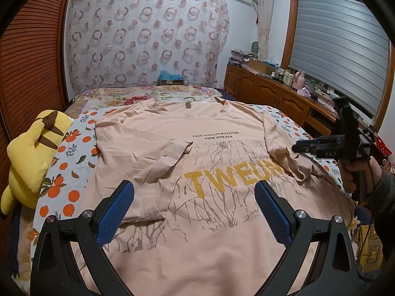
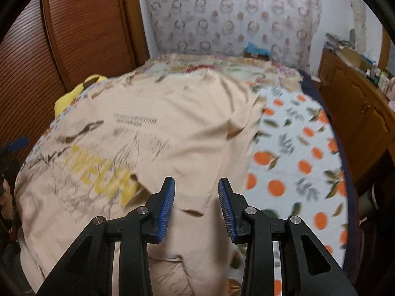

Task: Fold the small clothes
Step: 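Grasp the shirt's other side edge with the right gripper and lift it, then fold the held side inward over the print with the right gripper and release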

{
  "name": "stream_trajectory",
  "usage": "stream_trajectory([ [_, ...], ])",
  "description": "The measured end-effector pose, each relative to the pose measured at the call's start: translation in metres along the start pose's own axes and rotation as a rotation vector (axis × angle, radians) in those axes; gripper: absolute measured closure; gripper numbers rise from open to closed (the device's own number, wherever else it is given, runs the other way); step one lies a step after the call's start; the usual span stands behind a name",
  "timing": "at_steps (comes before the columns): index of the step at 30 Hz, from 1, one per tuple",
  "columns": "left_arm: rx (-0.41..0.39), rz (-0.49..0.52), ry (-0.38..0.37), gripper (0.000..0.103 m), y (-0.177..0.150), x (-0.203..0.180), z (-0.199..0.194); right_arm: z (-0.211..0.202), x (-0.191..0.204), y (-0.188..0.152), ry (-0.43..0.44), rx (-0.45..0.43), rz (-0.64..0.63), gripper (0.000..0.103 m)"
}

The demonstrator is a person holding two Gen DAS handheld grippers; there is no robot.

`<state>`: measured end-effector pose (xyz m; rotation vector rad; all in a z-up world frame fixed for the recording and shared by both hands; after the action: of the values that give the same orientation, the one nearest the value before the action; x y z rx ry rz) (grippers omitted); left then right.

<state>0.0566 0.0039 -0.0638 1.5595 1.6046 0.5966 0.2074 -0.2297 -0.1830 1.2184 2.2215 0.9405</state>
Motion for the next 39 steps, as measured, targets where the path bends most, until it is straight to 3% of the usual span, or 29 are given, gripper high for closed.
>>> stream_trajectory([
  [5, 0.006, -0.008, 0.002, 0.005, -0.001, 0.001, 0.001, 0.022, 0.002, -0.002, -0.020, 0.047, -0.016, 0.065],
  [6, 0.007, -0.010, 0.002, 0.005, -0.001, 0.001, 0.001, 0.022, 0.003, 0.000, -0.023, 0.049, -0.020, 0.071],
  [7, 0.007, -0.011, 0.001, 0.005, -0.001, 0.001, 0.002, 0.023, 0.004, 0.000, -0.026, 0.050, -0.022, 0.083],
  [10, 0.006, -0.010, 0.001, 0.005, -0.001, 0.003, 0.002, 0.023, 0.006, 0.003, -0.007, 0.041, -0.047, 0.098],
  [14, 0.009, -0.013, 0.002, 0.005, -0.001, 0.003, 0.001, 0.017, 0.023, 0.015, 0.021, 0.006, -0.113, 0.100],
  [20, 0.008, -0.024, -0.001, 0.005, -0.004, 0.007, 0.002, 0.009, 0.050, 0.062, 0.051, -0.063, -0.201, 0.100],
  [27, 0.012, -0.035, 0.000, 0.005, -0.005, 0.012, 0.003, 0.034, 0.074, 0.108, 0.086, -0.082, -0.227, 0.100],
  [29, 0.011, -0.035, 0.002, 0.005, -0.005, 0.012, 0.002, 0.041, 0.079, 0.113, 0.076, -0.080, -0.246, 0.086],
  [30, 0.010, -0.036, 0.002, 0.005, -0.004, 0.013, 0.002, 0.043, 0.083, 0.113, 0.068, -0.086, -0.267, 0.069],
  [31, 0.009, -0.036, 0.001, 0.005, -0.005, 0.014, 0.001, 0.042, 0.085, 0.112, 0.058, -0.098, -0.280, 0.060],
  [39, 0.011, -0.056, 0.006, 0.005, -0.005, 0.021, 0.004, 0.023, 0.056, 0.067, 0.018, -0.088, -0.236, 0.058],
])
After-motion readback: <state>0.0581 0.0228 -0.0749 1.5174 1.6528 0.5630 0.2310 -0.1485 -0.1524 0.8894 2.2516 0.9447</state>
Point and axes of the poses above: each gripper's, at about its wrist camera, not at the fingertips, and z roughly the way its jaws point, x to its left, y to its top, the point moved 1 cm from there along z, roughly the way its jaws point, and after that the axes turned 6 degrees about -z, right-handed, at the moved point
